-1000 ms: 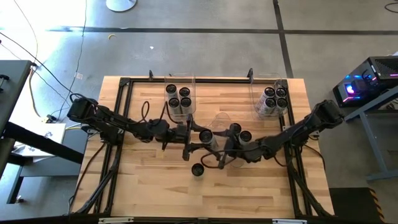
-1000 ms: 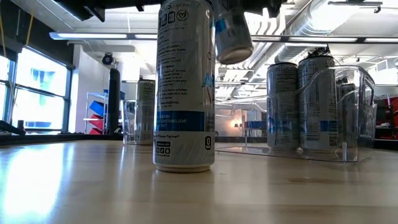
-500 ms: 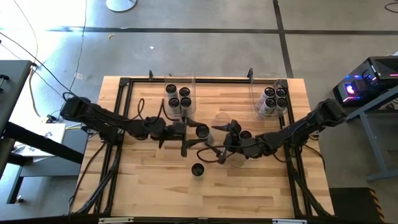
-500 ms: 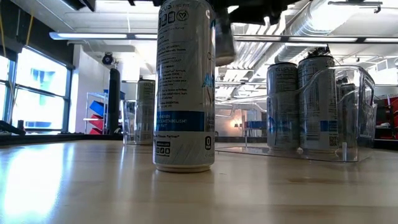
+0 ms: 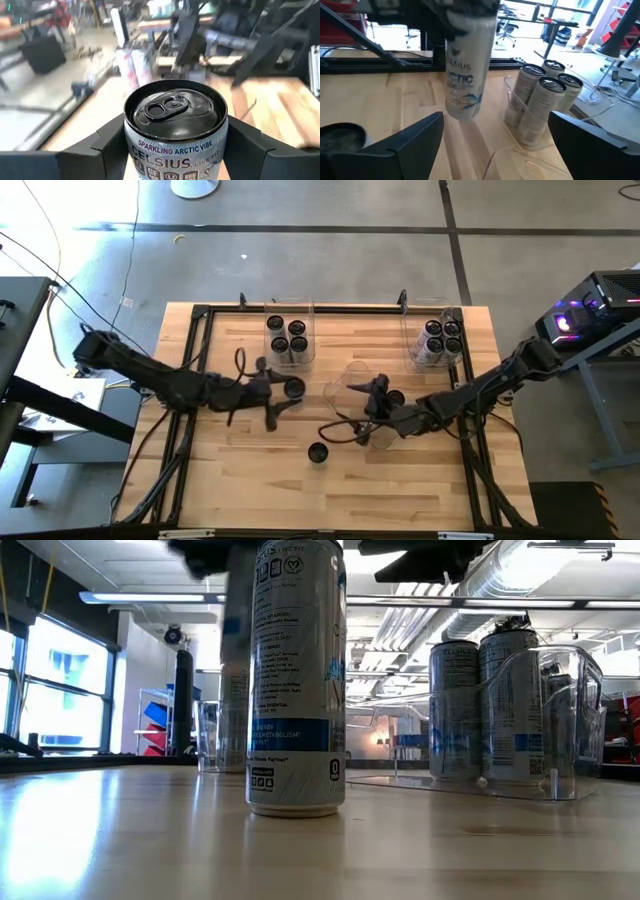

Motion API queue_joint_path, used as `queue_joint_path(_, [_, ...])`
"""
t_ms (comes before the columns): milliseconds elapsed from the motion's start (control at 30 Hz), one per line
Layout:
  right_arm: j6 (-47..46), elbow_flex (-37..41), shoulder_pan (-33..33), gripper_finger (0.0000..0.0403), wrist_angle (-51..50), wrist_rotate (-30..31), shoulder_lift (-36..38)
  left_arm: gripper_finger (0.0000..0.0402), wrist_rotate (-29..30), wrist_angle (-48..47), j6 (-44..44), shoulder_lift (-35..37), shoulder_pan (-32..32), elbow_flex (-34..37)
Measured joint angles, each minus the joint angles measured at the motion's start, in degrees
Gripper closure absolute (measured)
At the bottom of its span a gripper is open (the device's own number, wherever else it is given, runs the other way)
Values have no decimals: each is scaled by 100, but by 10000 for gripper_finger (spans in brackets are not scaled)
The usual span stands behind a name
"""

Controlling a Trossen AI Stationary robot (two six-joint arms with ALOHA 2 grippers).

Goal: Sort soda cans
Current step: Remove the white/blue soda can from the transparent bin

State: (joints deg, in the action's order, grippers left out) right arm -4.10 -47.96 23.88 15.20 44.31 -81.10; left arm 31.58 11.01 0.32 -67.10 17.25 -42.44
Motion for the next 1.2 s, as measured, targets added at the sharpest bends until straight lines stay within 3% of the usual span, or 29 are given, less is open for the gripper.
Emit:
queue_joint_path(233, [-212,2,140,50,13,-165,0,164,291,18,-1247,588,550,1159])
queue_joint_path(367, [-484,2,138,50,31,-798,-46,164,445,483,-1531,477,1001,1699])
queue_joint_path(500, [-551,4,138,50,180,-931,-215,164,875,1141,-1559,261,1363,2015])
queue_joint_path(800, [-551,4,138,50,631,-1073,-587,163,1093,1608,-1515,-391,1552,2103])
queue_joint_path(1033, [-434,4,138,50,843,-1885,-629,93,1124,1677,-1679,-639,1550,2097])
queue_joint_path(1200, [-321,4,138,50,983,-2526,-633,84,1101,1675,-1787,-637,1550,2098])
